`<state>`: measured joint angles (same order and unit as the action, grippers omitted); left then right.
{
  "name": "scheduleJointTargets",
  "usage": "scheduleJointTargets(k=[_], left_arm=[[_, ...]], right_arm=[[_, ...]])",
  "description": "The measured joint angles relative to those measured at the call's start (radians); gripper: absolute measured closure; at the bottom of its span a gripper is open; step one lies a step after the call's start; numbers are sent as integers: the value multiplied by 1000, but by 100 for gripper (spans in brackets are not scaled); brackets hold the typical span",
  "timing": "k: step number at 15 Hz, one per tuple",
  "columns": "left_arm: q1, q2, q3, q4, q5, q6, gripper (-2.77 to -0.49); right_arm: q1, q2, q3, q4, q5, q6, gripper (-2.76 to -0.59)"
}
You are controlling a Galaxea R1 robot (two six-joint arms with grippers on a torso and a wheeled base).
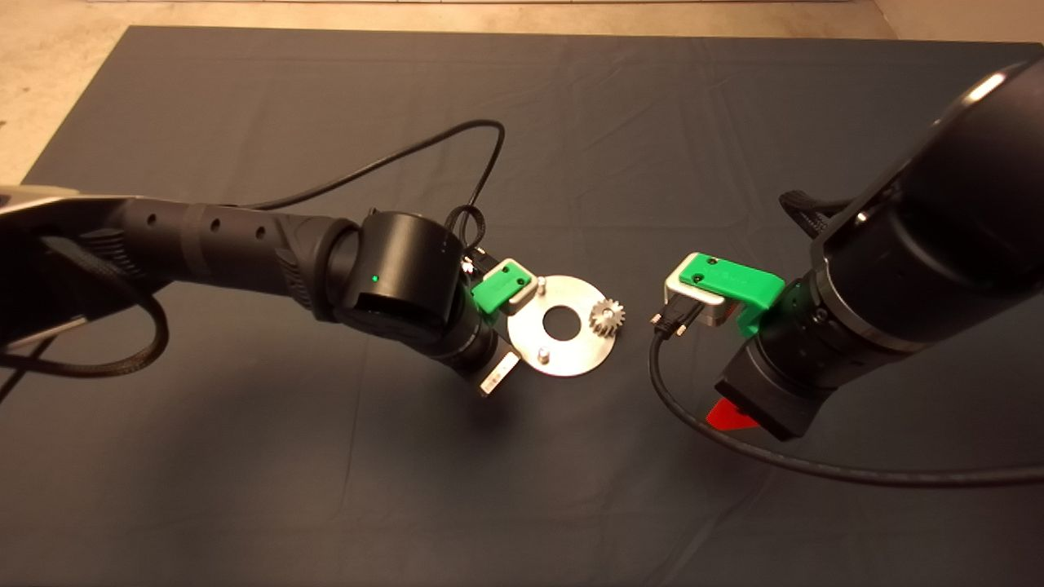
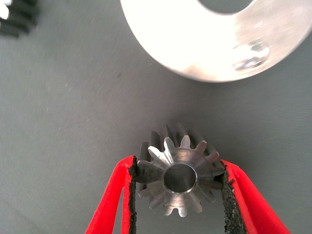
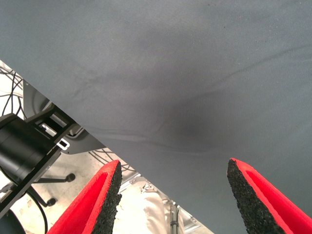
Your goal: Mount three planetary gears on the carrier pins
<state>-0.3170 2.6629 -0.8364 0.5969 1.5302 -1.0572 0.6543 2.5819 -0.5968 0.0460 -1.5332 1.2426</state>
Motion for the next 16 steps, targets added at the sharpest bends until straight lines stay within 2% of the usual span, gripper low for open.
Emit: scheduleJointTargets(k=[3,8,16], left_arm=[[-8,40,-28,-17,-2,0,-87],[-14,108,-90,-25,-2,-1,-86],[-16,156,-140,-25,-2,1,-86]], right_arm=[[0,0,0,0,0,0,-160],[0,0,0,1,-1,0,-160],[0,0,2,5,0,0,-160]])
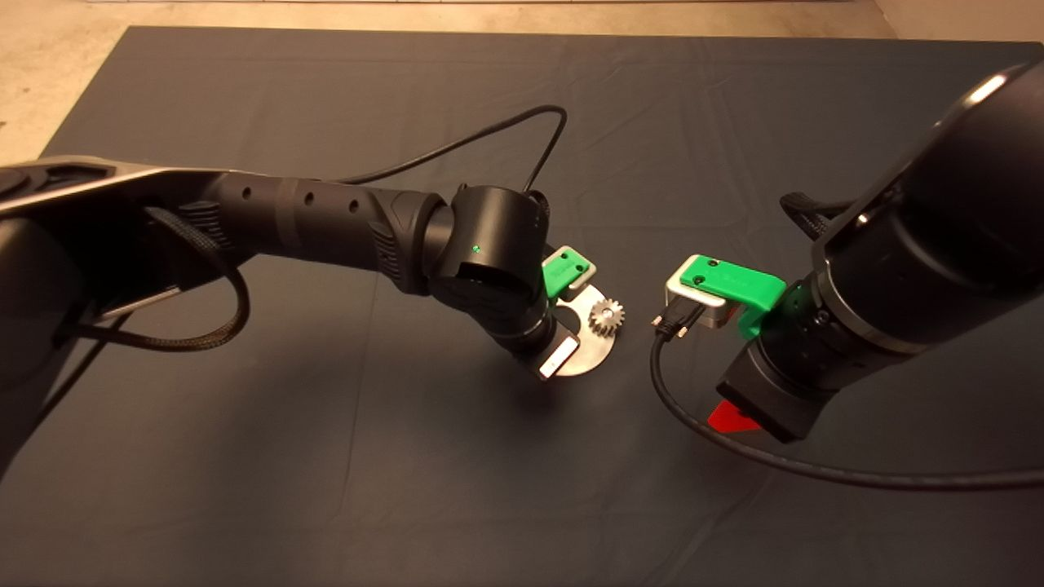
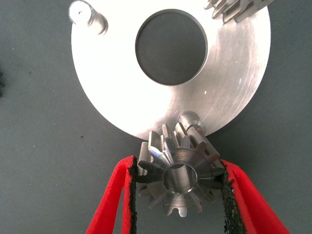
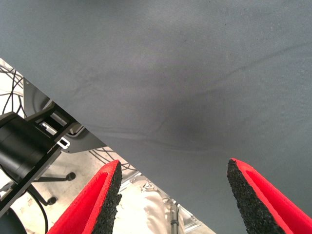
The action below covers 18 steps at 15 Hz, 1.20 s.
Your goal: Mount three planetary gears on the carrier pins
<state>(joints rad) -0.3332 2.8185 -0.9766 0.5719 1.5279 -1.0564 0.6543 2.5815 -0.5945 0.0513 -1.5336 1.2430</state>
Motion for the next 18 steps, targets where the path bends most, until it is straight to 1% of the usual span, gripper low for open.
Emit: scheduleJointTargets(k=[6,7,10,18], left_arm=[[-6,27,-24,-2,-1,3,-86],[-6,28,-27,-2,-1,3,-86],[-22,30,-37,-3,0,3,-86],[-25,33,-38,-4,-1,2,-86]], right_arm=[[0,0,0,2,0,0,-160],[0,0,0,2,0,0,-160],[0,0,0,2,0,0,-160],[0,0,0,3,0,0,-160]])
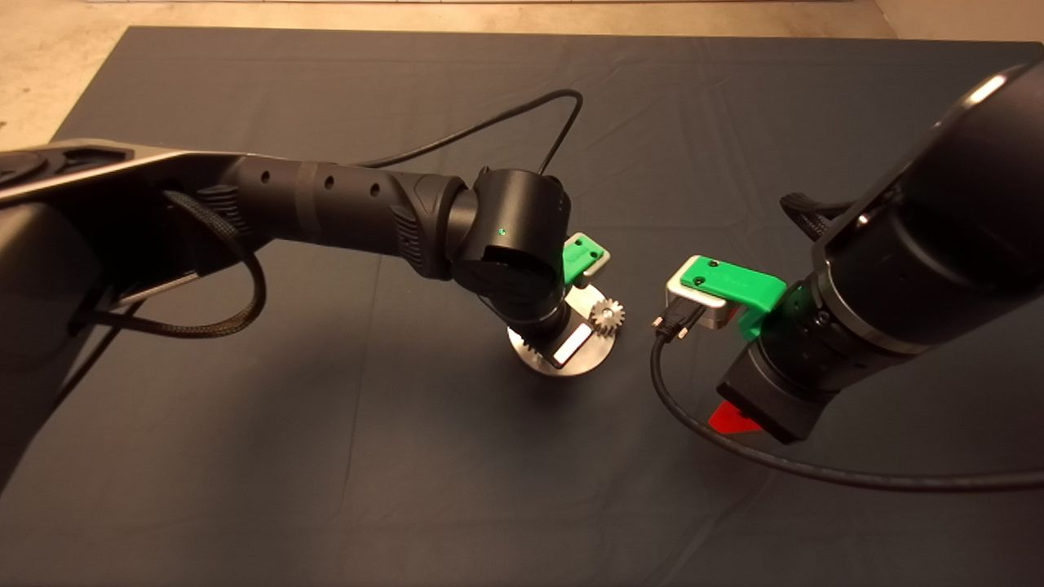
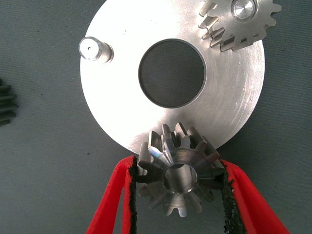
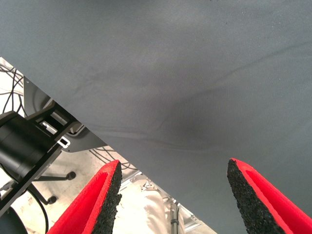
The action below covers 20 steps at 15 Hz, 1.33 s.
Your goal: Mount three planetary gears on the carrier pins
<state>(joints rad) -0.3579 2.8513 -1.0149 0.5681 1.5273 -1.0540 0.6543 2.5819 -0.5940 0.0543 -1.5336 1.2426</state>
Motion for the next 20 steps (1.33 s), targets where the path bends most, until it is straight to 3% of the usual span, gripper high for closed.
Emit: scheduleJointTargets(k=[20], left_arm=[[0,32,0,-1,0,-56,-86]], right_arm=[[6,0,-1,0,0,0,-160]])
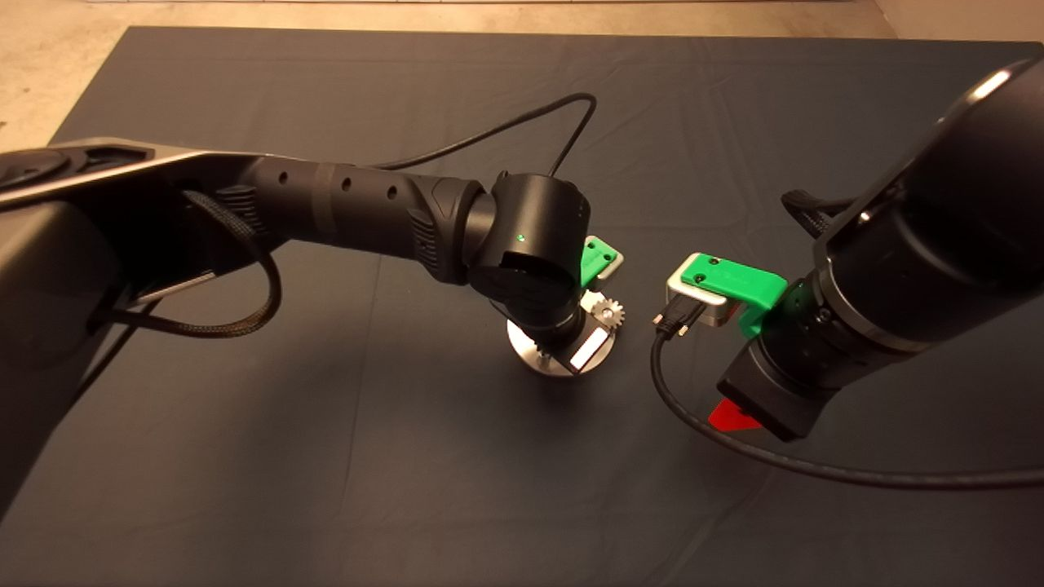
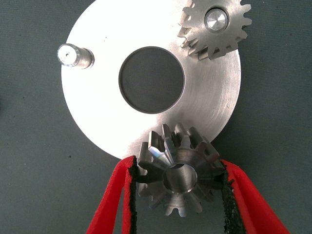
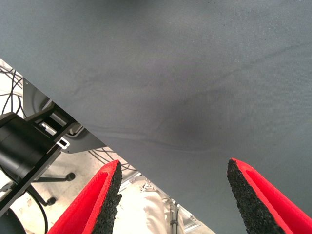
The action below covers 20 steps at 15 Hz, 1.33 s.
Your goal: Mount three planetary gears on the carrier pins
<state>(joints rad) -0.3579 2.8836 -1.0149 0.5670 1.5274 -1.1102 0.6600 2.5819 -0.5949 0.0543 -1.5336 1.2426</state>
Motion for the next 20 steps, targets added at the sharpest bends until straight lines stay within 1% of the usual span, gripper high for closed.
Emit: scheduleJointTargets(k=[3,6,8,11,20], left_arm=[[0,0,0,-2,0,-8,-86],[0,0,3,-3,0,-12,-86],[0,0,7,-3,0,-19,-86],[0,0,22,-3,0,-20,-86],[0,-6,29,-2,0,-23,-86]], right_arm=[[0,0,0,0,0,0,-160],[10,0,0,0,0,0,-160],[11,0,0,1,0,0,-160],[13,0,0,3,0,0,-160],[16,0,-1,5,0,0,-160]])
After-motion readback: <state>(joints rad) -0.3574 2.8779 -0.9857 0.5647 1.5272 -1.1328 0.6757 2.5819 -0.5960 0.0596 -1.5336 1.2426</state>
